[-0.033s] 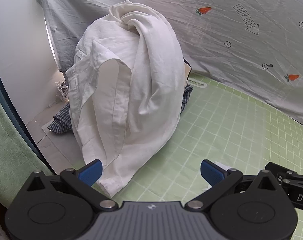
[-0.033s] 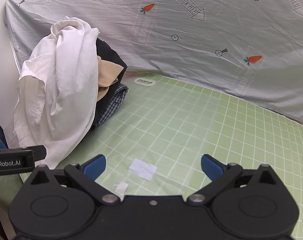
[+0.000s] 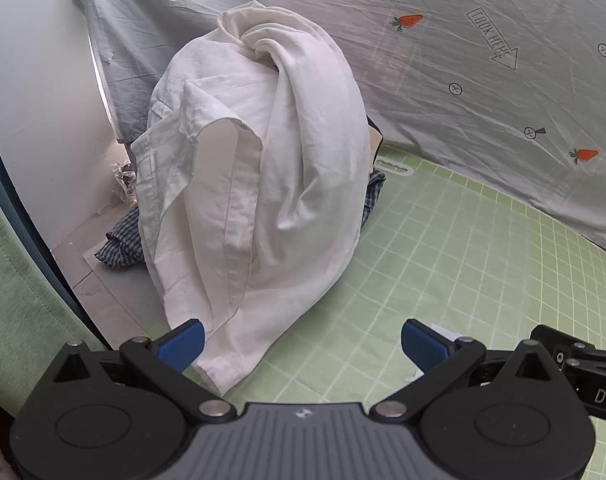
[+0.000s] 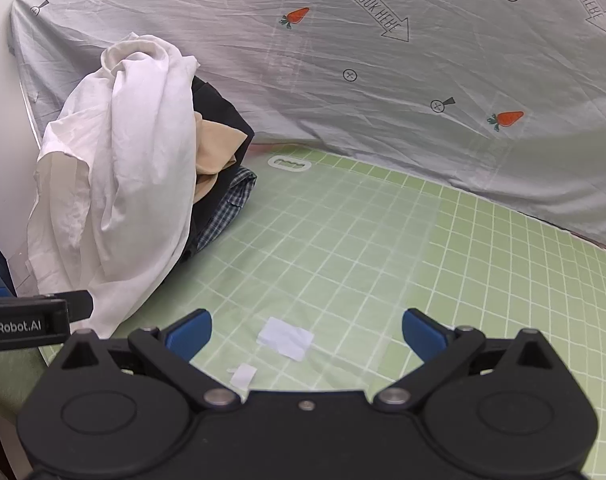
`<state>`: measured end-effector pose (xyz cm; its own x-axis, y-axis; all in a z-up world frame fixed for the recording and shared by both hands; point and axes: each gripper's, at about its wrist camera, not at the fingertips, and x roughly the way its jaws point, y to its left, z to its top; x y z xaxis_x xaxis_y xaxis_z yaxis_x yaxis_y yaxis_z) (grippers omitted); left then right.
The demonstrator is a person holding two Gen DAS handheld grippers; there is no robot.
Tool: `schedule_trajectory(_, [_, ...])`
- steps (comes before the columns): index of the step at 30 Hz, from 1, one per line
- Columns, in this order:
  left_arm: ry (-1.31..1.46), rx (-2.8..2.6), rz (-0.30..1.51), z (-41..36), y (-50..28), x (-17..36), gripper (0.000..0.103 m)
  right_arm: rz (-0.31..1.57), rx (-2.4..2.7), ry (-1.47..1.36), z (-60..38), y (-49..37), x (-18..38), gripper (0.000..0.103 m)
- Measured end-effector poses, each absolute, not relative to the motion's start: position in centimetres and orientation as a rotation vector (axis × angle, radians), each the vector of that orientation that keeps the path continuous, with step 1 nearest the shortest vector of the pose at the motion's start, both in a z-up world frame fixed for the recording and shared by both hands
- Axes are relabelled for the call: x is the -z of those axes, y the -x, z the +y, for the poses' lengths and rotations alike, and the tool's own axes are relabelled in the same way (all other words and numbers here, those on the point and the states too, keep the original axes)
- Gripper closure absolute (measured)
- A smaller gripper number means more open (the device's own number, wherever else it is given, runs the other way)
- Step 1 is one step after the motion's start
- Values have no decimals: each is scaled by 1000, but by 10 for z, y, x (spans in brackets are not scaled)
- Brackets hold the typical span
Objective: Fold clothes
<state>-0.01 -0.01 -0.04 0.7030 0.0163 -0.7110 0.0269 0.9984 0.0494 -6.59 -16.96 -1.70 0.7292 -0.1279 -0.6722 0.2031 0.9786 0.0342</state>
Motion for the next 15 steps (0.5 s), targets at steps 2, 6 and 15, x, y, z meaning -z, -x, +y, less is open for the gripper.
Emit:
schedule_trajectory(2, [-55, 9, 793, 0, 0, 1, 0, 731, 181, -109, -171, 66, 17, 0])
schedule_trajectory(6, [-58, 12, 795, -1, 0, 3, 0, 730, 178, -112, -174, 66, 17, 0])
schedule_trajectory(15, [-60, 16, 799, -3, -5, 1, 0, 730, 178, -114, -177, 66, 17, 0])
